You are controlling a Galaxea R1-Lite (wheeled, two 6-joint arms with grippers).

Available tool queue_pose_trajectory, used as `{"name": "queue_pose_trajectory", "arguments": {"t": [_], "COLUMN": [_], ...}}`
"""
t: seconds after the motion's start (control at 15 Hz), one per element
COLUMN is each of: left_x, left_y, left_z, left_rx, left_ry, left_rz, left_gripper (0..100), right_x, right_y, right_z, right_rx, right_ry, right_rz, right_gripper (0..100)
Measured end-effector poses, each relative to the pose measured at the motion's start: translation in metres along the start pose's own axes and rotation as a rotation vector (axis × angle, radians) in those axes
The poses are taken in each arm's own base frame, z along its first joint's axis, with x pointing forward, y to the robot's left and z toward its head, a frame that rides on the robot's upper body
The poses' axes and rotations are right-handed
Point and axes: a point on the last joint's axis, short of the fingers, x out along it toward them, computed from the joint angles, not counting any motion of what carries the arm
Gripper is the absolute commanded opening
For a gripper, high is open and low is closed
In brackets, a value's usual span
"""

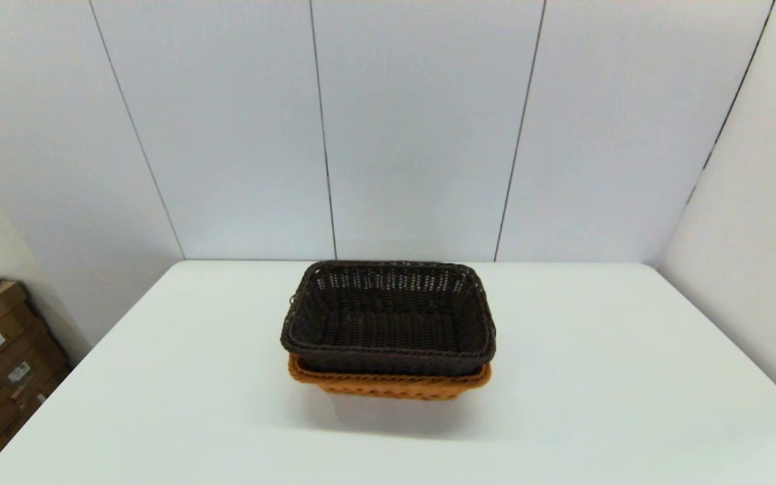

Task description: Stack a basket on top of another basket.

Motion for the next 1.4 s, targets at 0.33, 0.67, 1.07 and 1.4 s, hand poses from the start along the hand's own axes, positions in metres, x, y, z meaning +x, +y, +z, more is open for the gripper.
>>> {"name": "queue_pose_trajectory", "arguments": {"t": [0.33, 0.67, 1.07, 1.4], "left_x": [0.0, 0.0, 0.0, 0.0], "left_y": [0.0, 0.0, 0.0, 0.0], "left_z": [0.0, 0.0, 0.0, 0.0], "left_rx": [0.0, 0.0, 0.0, 0.0], "left_ry": [0.0, 0.0, 0.0, 0.0], "left_rz": [0.0, 0.0, 0.0, 0.0], "left_gripper": [100, 100, 100, 100], "right_x": [0.067, 0.087, 0.088, 0.089], "right_y": [0.015, 0.023, 0.023, 0.023], "right_z": [-0.05, -0.078, -0.081, -0.081], "right_rx": [-0.101, -0.012, 0.092, 0.09], "right_ry": [-0.104, -0.095, -0.081, -0.08], "right_rz": [0.037, 0.157, 0.133, 0.133], "right_gripper": [100, 100, 100, 100]}}
